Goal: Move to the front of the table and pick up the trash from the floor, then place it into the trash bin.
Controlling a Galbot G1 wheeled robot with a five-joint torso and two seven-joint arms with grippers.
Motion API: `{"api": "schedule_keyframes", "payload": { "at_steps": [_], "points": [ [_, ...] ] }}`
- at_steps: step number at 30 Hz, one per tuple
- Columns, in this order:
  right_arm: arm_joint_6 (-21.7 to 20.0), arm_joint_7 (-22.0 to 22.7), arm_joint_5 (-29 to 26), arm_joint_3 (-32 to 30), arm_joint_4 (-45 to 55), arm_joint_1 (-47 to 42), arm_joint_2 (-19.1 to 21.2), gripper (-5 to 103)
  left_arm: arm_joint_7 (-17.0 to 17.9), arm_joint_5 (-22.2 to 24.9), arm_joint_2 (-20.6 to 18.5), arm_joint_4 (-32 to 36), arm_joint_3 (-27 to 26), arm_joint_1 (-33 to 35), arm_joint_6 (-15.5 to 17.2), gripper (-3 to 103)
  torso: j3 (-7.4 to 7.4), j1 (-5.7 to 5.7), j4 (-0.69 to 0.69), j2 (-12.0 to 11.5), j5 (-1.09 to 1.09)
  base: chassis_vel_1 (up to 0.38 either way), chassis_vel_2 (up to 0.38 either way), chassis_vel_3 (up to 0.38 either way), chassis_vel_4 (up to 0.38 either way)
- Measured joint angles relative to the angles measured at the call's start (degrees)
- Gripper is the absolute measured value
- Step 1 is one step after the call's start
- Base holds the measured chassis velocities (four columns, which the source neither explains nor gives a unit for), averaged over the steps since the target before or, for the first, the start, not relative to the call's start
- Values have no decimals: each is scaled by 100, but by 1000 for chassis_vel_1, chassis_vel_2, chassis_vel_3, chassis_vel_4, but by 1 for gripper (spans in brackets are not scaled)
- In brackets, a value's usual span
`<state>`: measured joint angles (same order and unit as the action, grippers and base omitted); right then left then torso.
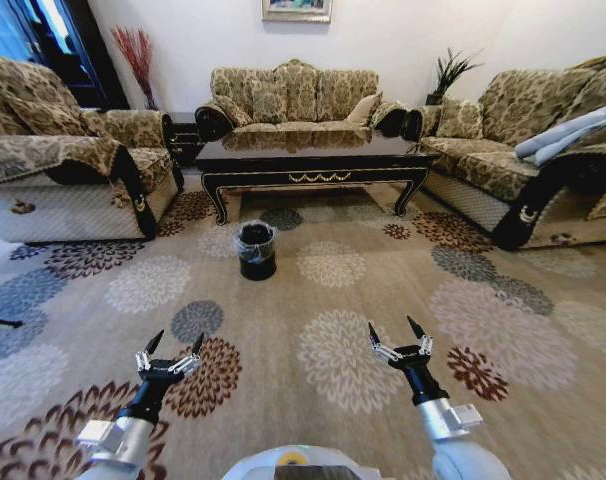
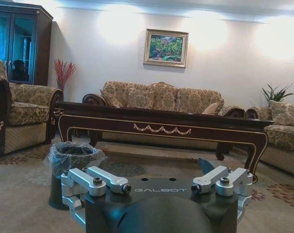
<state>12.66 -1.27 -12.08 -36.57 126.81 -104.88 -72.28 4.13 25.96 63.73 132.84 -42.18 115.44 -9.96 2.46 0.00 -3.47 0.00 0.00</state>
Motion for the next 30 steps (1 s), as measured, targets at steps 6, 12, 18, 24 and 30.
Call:
{"api": "schedule_keyframes", "payload": {
  "at_steps": [6, 12, 18, 24, 30],
  "points": [
    [0, 0, 0, 0, 0, 0, 0, 100, 0, 0, 0, 0, 0, 0, 0, 100, 0, 0, 2, 0, 0, 258, -247, -254, 271],
    [0, 0, 0, 0, 0, 0, 0, 100, 0, 0, 0, 0, 0, 0, 0, 100, 0, 0, 2, 0, -1, 268, -267, -280, 268],
    [0, 0, 0, 0, 0, -1, 0, 100, 0, 0, 0, 0, 0, 1, 0, 100, -1, 0, 1, 0, 0, 218, -221, -229, 215],
    [0, 0, 0, 0, 0, 1, 0, 100, 0, 0, 0, 0, 0, 1, 0, 100, -1, -1, 2, 0, 1, 83, -89, -59, 95],
    [0, 0, 0, 0, 0, 2, 0, 100, 0, 0, 0, 0, 0, 0, 0, 100, 1, 0, 1, 0, 0, -14, 9, 11, -19]
  ]
}}
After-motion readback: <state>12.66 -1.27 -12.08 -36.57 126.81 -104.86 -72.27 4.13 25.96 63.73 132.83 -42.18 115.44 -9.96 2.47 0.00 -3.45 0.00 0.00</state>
